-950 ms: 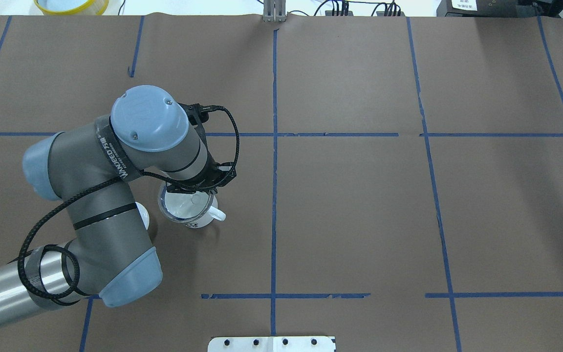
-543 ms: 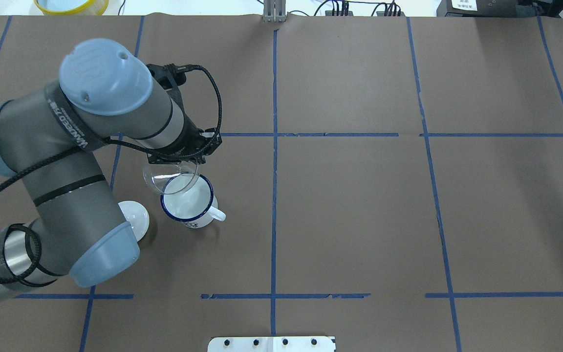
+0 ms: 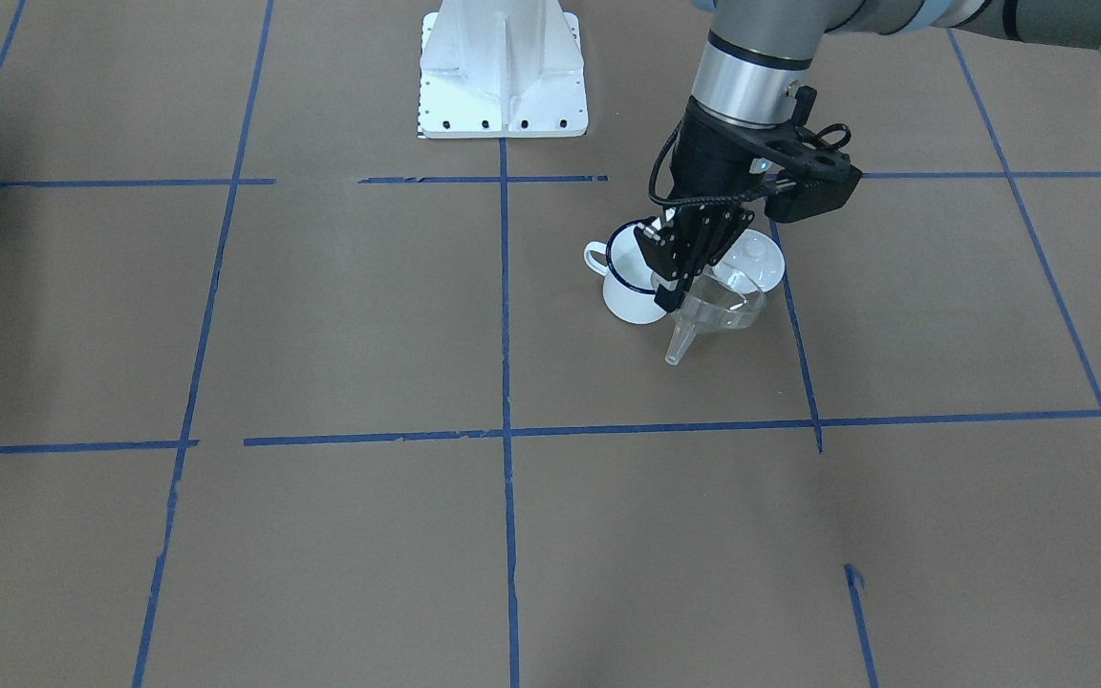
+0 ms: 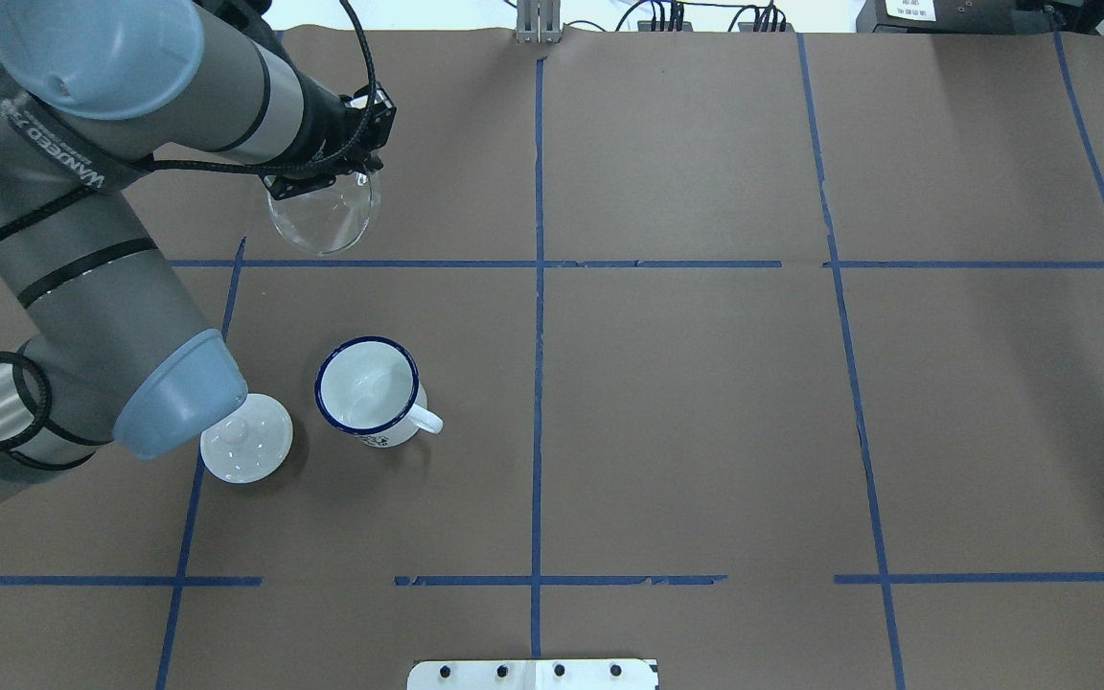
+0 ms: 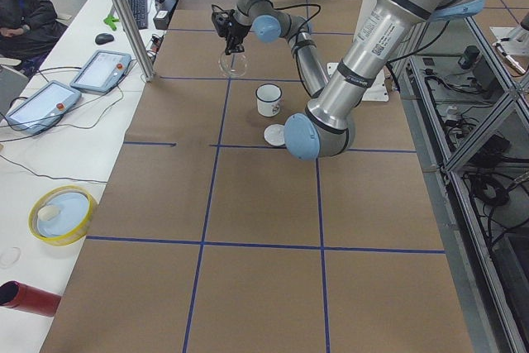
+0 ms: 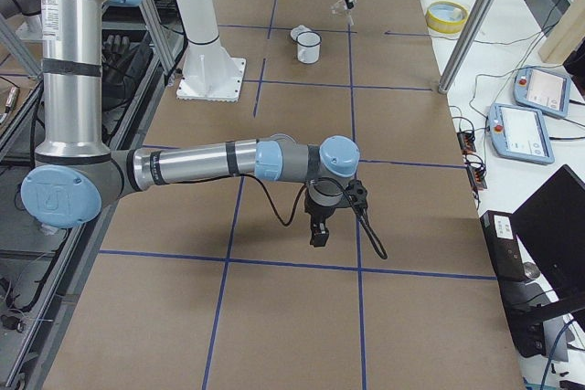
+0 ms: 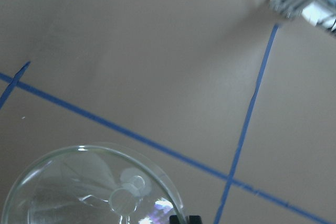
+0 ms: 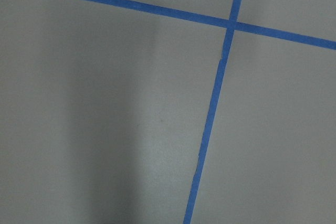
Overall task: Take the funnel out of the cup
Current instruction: 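Carry the funnel farther from the robot, set it down, release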
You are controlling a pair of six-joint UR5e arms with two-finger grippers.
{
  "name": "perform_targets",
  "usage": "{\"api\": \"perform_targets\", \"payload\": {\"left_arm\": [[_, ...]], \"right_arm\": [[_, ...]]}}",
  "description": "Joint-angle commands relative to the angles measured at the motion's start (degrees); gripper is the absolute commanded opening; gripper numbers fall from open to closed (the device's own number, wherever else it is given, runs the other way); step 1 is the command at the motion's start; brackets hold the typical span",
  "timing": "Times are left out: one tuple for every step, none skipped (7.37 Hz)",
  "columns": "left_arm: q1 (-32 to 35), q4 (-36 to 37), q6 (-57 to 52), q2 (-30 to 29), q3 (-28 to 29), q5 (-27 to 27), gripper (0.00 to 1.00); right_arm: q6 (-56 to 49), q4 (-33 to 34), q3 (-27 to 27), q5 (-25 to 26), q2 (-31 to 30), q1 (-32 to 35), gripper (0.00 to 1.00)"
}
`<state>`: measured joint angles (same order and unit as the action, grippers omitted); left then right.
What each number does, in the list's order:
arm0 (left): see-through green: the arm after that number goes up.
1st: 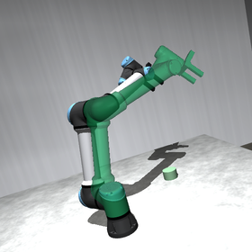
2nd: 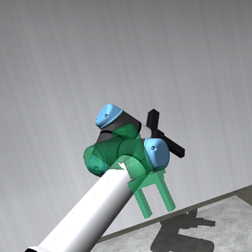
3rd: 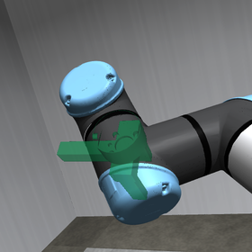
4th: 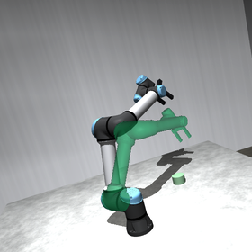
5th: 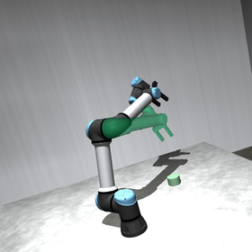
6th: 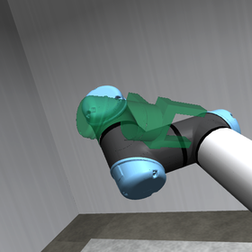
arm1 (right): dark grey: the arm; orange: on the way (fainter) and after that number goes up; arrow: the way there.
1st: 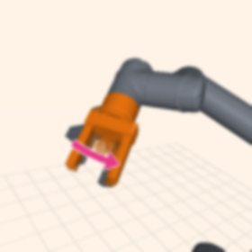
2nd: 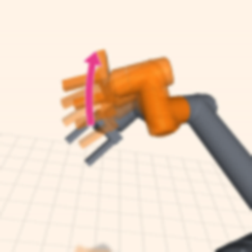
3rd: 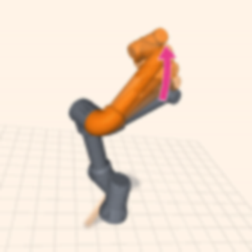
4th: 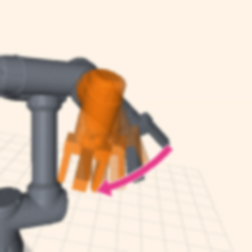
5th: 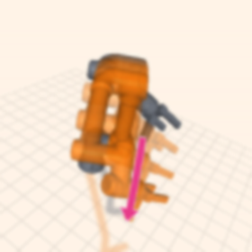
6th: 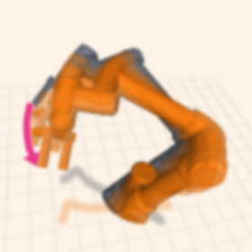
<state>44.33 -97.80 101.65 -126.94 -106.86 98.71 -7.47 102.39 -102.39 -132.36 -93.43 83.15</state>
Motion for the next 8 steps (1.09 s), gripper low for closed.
{"api": "perform_targets", "payload": {"left_arm": [[-0.12, -18.15, 17.02, -0.06, 11.45, -12.00, 0.00], [-0.38, -23.27, 23.09, -0.41, 17.50, -16.75, 0.00], [-0.65, -29.23, 26.02, -1.46, 24.79, -21.93, 0.00], [-2.30, -35.91, 26.23, -2.17, 32.43, -25.98, 0.00], [-2.93, -41.80, 26.23, -2.61, 37.64, -28.37, 0.00], [-3.37, -43.52, 26.23, -3.22, 40.39, -28.48, 0.00], [-3.37, -43.79, 26.14, -3.58, 41.03, -28.48, 0.05], [-3.46, -43.80, 25.62, -3.49, 41.73, -28.57, 0.19]], "right_arm": [[0.00, 0.00, 0.00, 0.00, 0.00, 0.00, 1.00], [0.00, 0.00, 0.00, 0.00, 0.00, 0.00, 1.00], [0.00, 0.00, 0.00, 0.00, 0.09, 0.00, 1.00], [0.00, 0.00, 0.00, 0.00, 0.00, 0.00, 1.00], [0.00, 0.00, 0.00, 0.00, 0.00, 0.00, 1.00], [0.00, 0.00, 0.00, 0.00, 0.00, 0.00, 1.00], [0.00, 0.00, 0.00, 0.00, 0.00, 0.00, 1.00], [0.00, 0.00, 0.00, 0.00, 0.00, 0.00, 1.00]]}}
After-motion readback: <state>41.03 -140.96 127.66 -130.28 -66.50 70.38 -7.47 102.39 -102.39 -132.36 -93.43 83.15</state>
